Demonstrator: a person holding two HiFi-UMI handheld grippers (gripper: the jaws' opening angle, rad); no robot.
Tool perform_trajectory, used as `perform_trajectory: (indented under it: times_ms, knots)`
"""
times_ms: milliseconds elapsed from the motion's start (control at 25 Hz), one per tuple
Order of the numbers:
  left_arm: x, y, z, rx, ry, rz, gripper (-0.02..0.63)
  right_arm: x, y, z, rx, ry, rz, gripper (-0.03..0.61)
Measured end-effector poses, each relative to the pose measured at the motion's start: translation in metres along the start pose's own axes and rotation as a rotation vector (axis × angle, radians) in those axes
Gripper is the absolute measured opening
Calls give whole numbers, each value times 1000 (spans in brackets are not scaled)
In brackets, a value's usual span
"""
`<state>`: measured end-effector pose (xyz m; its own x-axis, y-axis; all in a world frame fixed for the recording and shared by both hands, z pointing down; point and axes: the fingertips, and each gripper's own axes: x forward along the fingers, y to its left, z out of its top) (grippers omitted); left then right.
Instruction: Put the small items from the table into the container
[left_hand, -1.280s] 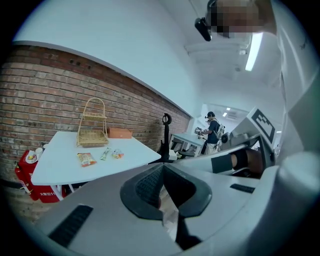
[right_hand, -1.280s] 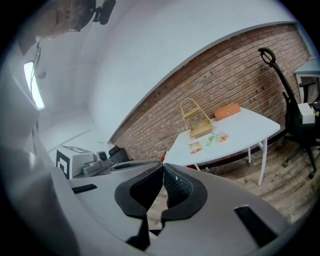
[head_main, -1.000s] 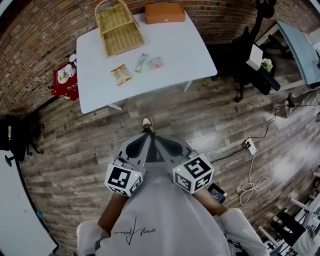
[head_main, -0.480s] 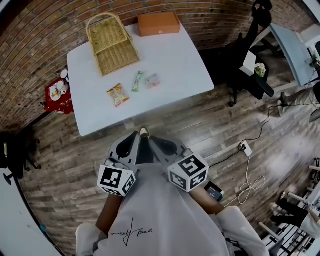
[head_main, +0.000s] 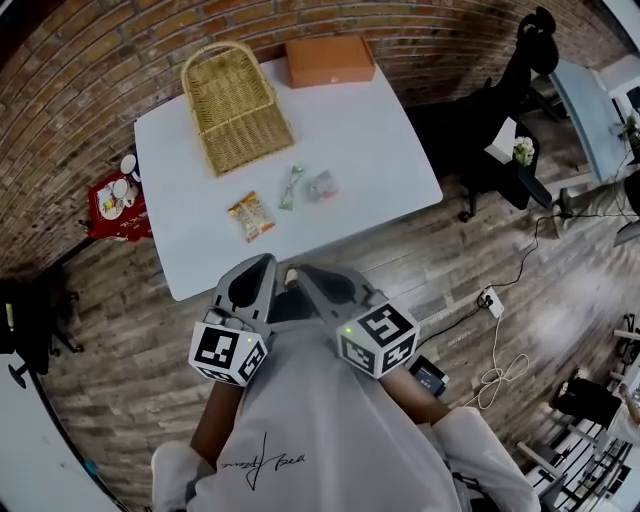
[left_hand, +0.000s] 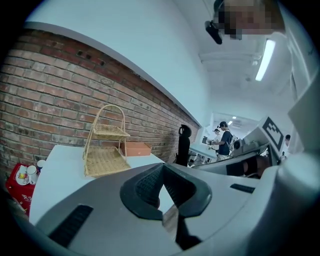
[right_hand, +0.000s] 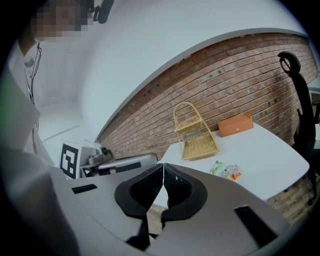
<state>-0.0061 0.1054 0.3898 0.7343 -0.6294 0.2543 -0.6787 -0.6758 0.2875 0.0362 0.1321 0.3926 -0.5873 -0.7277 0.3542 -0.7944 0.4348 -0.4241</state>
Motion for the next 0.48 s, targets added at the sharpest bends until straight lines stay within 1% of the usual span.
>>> perform_trajectory:
  times_ms: [80,240,400,480]
  knots:
    - [4,11,4,1,-6,-5,8,9,-3,5,8,-13,-7,21]
    - [7,28,10,-9,-19,-8,8,24,-2,9,18,-6,-2,21]
    - [10,35,12,-18,-21,-15,8,28,-4,13,37,-9,-7,21]
    - [12,39,12,-19,-16,-17,8,28,-6,15,58,-28,-16,21]
